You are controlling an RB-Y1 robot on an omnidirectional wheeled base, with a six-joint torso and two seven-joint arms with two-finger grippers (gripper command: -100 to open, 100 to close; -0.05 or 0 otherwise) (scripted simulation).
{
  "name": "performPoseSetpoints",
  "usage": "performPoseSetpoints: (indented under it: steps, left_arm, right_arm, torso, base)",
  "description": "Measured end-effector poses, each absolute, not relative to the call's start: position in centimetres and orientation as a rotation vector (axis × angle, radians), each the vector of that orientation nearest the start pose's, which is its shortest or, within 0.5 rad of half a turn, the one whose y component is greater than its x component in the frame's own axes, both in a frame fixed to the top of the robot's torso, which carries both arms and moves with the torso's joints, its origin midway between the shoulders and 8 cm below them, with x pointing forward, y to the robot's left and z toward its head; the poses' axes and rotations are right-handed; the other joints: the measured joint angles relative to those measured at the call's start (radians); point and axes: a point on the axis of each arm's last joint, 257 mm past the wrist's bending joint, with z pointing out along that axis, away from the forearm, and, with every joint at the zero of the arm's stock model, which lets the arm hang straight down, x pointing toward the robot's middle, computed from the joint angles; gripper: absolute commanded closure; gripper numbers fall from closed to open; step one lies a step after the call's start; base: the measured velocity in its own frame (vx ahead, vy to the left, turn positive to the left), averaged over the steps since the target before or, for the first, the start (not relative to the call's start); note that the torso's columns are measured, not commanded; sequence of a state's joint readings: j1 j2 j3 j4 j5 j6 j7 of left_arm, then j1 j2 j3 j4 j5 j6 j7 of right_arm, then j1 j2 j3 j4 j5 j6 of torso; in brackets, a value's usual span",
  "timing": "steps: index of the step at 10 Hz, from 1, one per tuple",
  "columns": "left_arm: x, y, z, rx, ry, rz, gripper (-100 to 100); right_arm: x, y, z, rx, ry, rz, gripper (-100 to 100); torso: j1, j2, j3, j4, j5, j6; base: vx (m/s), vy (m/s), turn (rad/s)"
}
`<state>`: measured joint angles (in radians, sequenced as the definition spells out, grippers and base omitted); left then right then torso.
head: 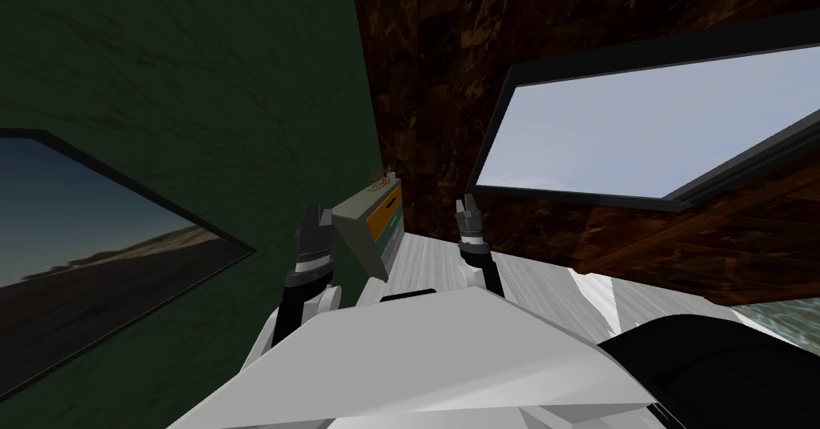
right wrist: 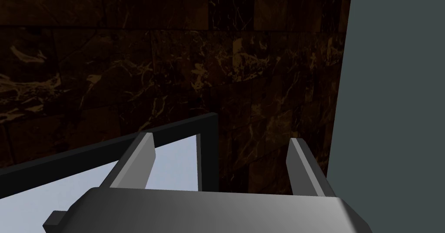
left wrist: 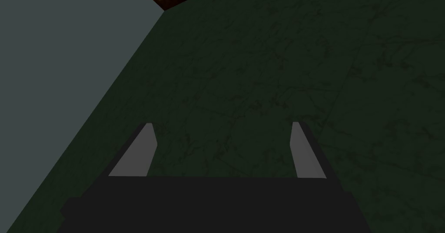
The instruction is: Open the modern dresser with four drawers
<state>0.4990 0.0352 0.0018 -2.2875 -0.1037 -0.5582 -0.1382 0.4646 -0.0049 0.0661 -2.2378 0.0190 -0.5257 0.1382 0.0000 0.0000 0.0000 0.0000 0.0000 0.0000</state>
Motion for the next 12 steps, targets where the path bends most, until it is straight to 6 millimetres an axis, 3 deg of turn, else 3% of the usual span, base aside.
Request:
performPoseSetpoints:
  steps: [2,9,10,12]
  left_arm:
    - [33.49,25.95,3.71,-0.458,0.681,-1.125,0]
    - [33.48,25.95,3.72,-0.458,0.681,-1.125,0]
    - [33.48,25.95,3.72,-0.458,0.681,-1.125,-100]
    - [33.90,25.72,3.24,-0.448,0.719,-1.134,-100]
  right_arm:
    - [35.35,-25.07,2.16,0.584,0.651,1.245,0]
    - [35.34,-25.07,2.18,0.583,0.651,1.245,0]
    - [35.34,-25.07,2.18,0.583,0.651,1.245,0]
    - [35.35,-25.08,2.15,0.584,0.651,1.245,0]
  torso:
    - [0.000,0.104,-0.209,0.105,0.000,0.000]
    - [0.000,0.618,-1.234,0.617,0.000,0.000]
    - [0.000,0.691,-1.382,0.691,0.000,0.000]
    - [-0.001,0.732,-1.472,0.733,0.000,0.000]
  base:
    - [0.000,0.000,0.000]
    - [0.000,0.000,0.000]
    - [0.034,-0.022,0.001]
    - [0.078,-0.041,0.003]
